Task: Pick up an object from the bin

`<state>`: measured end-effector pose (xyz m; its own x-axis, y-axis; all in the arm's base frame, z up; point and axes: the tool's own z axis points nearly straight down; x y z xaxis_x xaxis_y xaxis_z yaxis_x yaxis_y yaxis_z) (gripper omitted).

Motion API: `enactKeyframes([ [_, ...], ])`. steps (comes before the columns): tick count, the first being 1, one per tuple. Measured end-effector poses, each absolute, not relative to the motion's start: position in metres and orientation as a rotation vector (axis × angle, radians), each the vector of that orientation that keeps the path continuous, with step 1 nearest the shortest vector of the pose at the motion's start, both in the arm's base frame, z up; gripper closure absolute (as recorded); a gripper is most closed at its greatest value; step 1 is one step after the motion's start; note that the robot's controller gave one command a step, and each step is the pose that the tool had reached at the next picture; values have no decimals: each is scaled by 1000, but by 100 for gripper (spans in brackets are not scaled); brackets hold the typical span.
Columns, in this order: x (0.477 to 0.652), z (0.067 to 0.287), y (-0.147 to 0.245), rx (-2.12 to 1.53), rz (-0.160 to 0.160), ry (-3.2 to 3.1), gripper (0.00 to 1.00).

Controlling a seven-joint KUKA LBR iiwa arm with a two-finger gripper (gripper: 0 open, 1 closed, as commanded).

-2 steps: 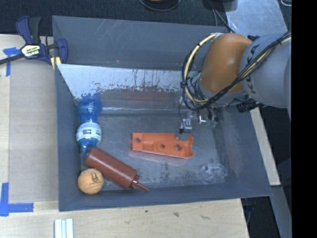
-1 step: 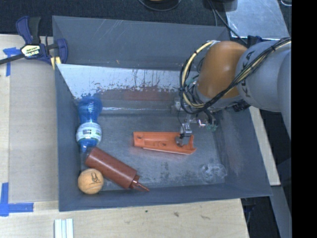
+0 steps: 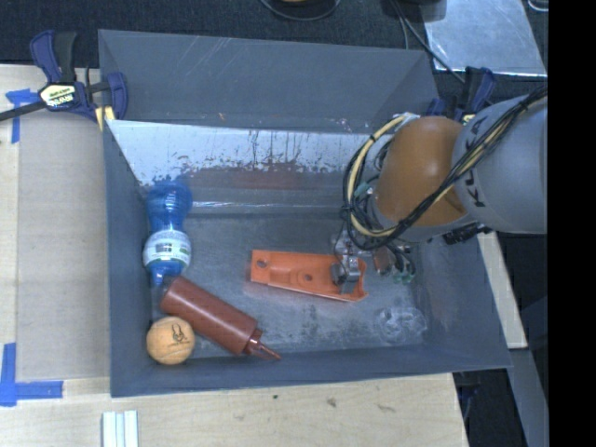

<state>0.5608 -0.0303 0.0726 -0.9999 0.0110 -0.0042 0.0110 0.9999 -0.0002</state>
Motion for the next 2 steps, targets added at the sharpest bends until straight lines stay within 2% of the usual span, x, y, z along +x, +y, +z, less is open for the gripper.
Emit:
enactKeyframes([
  [1,561,73,-30,17,0,3137,100],
  [2,595,73,-28,80,0,3135,100],
])
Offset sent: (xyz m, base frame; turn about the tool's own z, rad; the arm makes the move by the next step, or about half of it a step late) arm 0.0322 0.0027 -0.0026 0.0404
